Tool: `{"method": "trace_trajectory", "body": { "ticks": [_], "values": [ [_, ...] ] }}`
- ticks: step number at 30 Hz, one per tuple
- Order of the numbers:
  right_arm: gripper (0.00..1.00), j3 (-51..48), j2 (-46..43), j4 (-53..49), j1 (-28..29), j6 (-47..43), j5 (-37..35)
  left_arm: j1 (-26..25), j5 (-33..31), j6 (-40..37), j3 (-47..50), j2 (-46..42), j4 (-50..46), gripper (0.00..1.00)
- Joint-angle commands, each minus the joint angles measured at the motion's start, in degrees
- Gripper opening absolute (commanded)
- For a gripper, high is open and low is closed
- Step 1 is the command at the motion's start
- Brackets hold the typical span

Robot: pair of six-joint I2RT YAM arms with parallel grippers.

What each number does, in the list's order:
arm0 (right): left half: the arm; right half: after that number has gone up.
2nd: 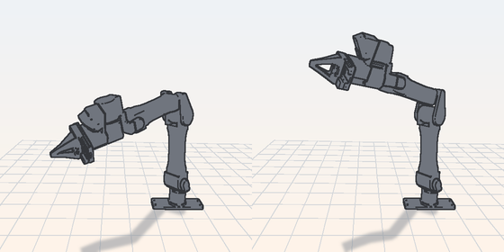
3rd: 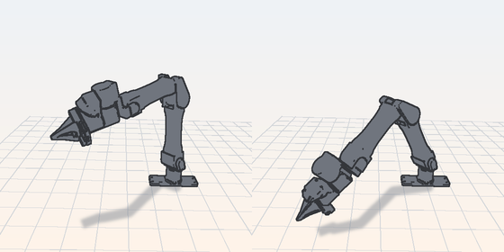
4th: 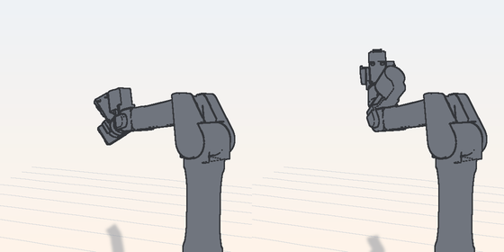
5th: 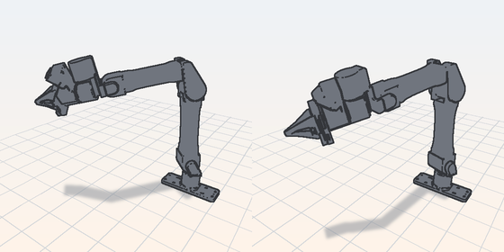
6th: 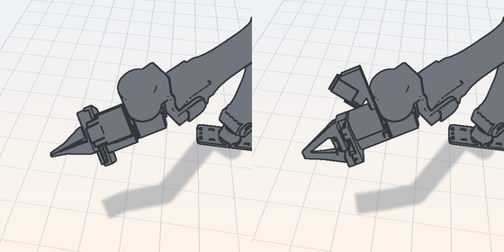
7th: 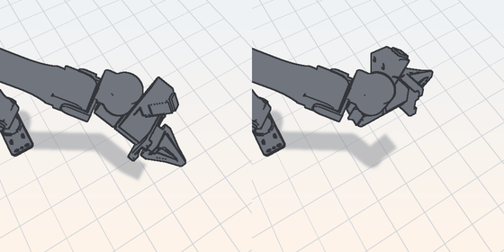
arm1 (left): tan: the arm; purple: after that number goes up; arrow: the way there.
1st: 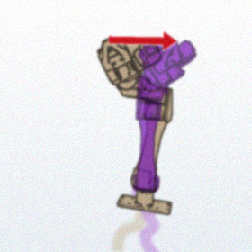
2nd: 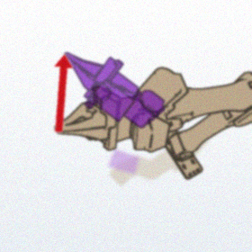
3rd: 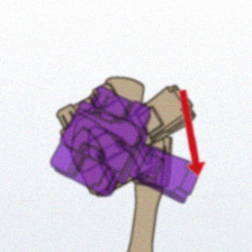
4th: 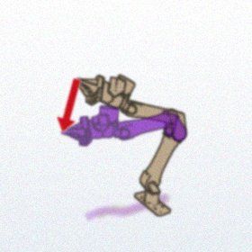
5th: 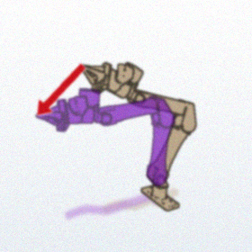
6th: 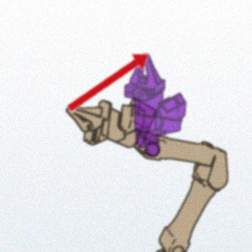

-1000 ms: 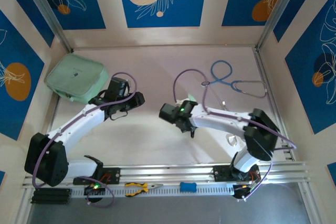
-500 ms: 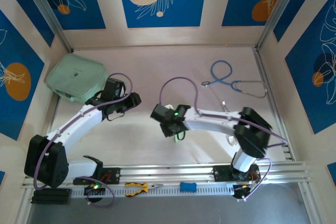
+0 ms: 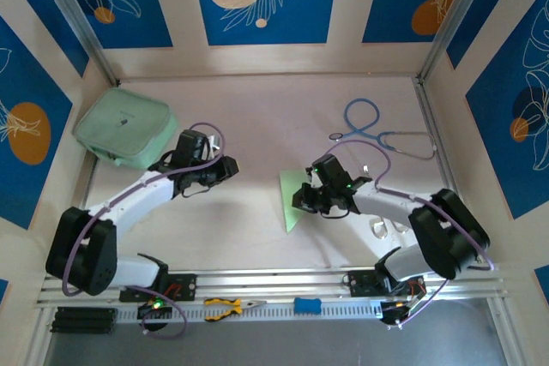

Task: Fold a paper plane with a square sheet of paper (pick it up from the middle)
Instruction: Turn over the paper at the center of the table, then fold the wing for the fifth time at the center of the table.

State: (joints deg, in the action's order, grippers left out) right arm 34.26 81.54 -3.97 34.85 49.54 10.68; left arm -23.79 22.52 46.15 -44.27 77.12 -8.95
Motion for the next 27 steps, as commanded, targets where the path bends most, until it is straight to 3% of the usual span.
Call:
{"method": "trace_trajectory", "body": {
  "ticks": [1, 10, 17, 20, 27],
  "values": [
    [0.11, 0.1, 3.6, 5.5, 0.2, 3.6, 5.0, -1.5, 5.1, 0.7, 0.0, 2.2, 4.4, 0.21],
    [0.07, -1.3, 10.1, 9.4, 6.3, 23.7, -4.1, -3.1, 7.9, 1.2, -1.1, 6.6, 6.4, 0.17],
    [0.09, -3.8, 13.9, 28.4, 12.3, 37.6, -9.0, -4.2, 9.7, 1.6, -2.6, 9.1, 6.8, 0.17],
    [0.15, -3.2, 10.9, 28.9, 11.4, 33.4, -7.6, -5.2, 10.5, 1.5, -3.2, 9.9, 7.3, 0.17],
    [0.21, -4.9, -2.2, 11.6, 5.9, 21.5, -9.1, -8.9, 12.6, 1.0, -6.4, 14.7, 8.0, 0.17]
  ]
}}
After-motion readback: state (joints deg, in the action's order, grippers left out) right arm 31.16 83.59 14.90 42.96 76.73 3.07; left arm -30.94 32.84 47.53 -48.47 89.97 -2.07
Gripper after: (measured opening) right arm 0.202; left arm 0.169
